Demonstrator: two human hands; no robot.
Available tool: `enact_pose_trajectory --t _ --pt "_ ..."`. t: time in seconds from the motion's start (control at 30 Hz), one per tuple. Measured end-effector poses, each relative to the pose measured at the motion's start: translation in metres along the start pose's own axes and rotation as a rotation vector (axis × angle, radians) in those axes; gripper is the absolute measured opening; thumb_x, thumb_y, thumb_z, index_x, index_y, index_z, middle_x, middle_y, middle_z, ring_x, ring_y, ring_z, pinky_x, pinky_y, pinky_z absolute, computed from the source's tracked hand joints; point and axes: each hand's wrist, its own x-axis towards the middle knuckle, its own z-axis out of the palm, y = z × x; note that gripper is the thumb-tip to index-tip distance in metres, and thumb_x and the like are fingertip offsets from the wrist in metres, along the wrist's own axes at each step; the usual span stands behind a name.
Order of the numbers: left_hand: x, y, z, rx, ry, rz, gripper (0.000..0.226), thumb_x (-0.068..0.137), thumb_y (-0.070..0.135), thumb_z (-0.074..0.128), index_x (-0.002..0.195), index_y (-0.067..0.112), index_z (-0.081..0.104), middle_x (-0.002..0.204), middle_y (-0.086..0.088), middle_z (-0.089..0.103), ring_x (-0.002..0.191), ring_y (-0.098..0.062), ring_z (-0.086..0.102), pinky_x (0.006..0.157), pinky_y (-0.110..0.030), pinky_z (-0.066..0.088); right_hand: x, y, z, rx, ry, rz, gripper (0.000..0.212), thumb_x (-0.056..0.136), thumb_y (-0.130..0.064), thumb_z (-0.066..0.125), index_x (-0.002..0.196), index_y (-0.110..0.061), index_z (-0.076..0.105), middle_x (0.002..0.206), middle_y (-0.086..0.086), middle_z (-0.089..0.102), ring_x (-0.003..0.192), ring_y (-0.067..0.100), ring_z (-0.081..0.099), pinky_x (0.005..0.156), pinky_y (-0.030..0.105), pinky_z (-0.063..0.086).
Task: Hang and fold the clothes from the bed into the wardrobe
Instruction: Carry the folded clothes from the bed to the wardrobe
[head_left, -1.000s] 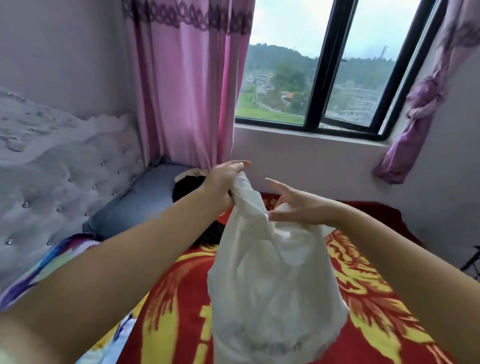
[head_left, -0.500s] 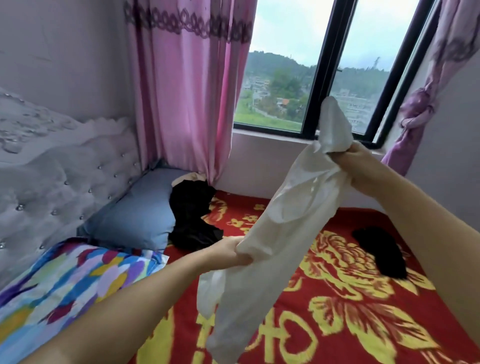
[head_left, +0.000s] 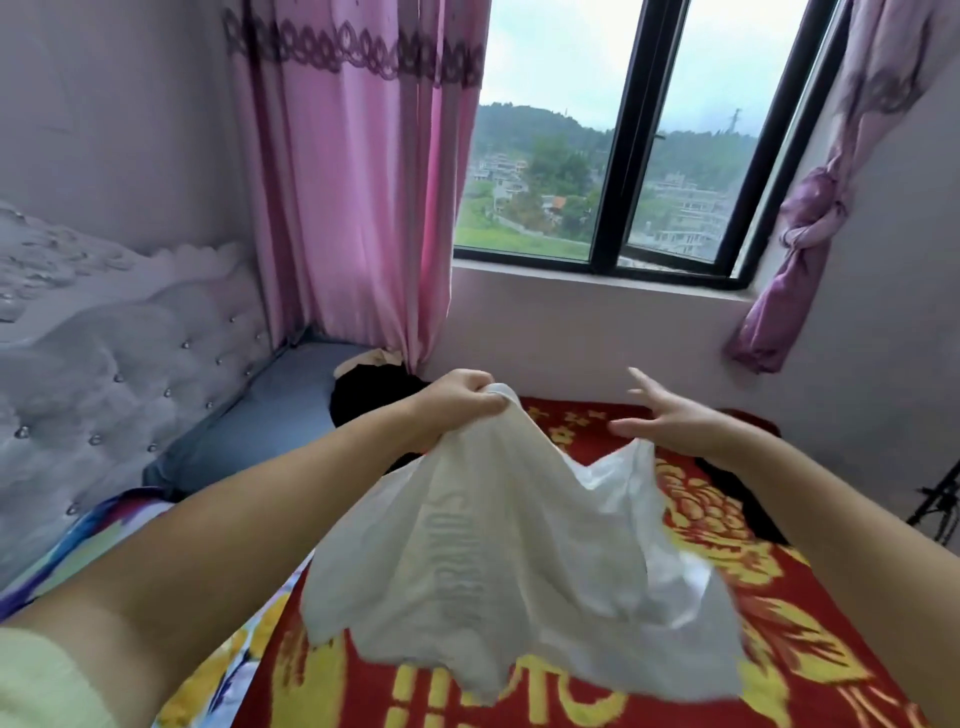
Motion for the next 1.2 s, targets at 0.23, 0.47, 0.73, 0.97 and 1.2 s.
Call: enact_pose_trajectory --t 0.23,0.47,0.73,0.97,1.2 --pt "0.000 0.030 0.021 0.017 -0.073 0.005 0.011 0.086 0.021 0.069 0.086 0.013 0.061 0.070 0.001 0.062 0.054 -0.006 0.057 0.045 -0.015 0.042 0.000 -0.068 0.061 0.245 -0.109 -0.289 0.025 0.089 -0.018 0.067 0.110 -0.004 0.065 0.101 0.008 0.069 0.095 0.016 0.065 0.090 0.036 0.053" --pt "-0.026 -0.029 -0.015 0.380 -0.159 -0.150 0.008 0.086 0.009 0.062 0.079 0.014 0.064 0.075 0.004 0.062 0.068 -0.009 0.057 0.061 -0.018 0.045 0.017 -0.058 0.027 0.517 0.171 -0.288 0.017 0.093 -0.018 0.059 0.081 -0.019 0.070 0.069 -0.010 0.066 0.061 0.003 0.060 0.055 0.018 0.045" --pt "-0.014 -0.009 -0.035 -0.466 -0.112 -0.194 0.026 0.096 0.005 0.049 0.073 0.011 0.061 0.058 0.000 0.047 0.049 -0.011 0.044 0.053 -0.025 0.047 0.033 -0.023 0.032 0.136 0.293 0.023 0.034 0.097 -0.016 0.052 0.130 -0.007 0.052 0.124 0.015 0.058 0.108 0.025 0.057 0.089 0.031 0.045" --pt "0.001 0.035 0.003 -1.025 0.064 -0.363 0.051 0.089 -0.011 0.026 0.046 0.001 0.051 0.045 -0.004 0.039 0.040 -0.012 0.042 0.050 -0.029 0.056 -0.014 -0.065 0.058 0.004 -0.383 -0.081 0.048 0.093 -0.034 0.056 0.139 -0.026 0.048 0.126 -0.010 0.057 0.111 0.004 0.056 0.084 0.025 0.048" --pt "0.004 0.074 0.026 -1.255 0.092 -0.311 0.062 0.094 -0.004 0.030 0.034 0.003 0.043 0.040 -0.007 0.040 0.050 -0.013 0.038 0.075 -0.034 0.055 -0.017 -0.064 0.130 0.349 -0.010 0.007 0.041 0.094 -0.041 0.053 0.116 -0.007 0.056 0.115 0.013 0.063 0.107 0.030 0.061 0.090 0.049 0.053"
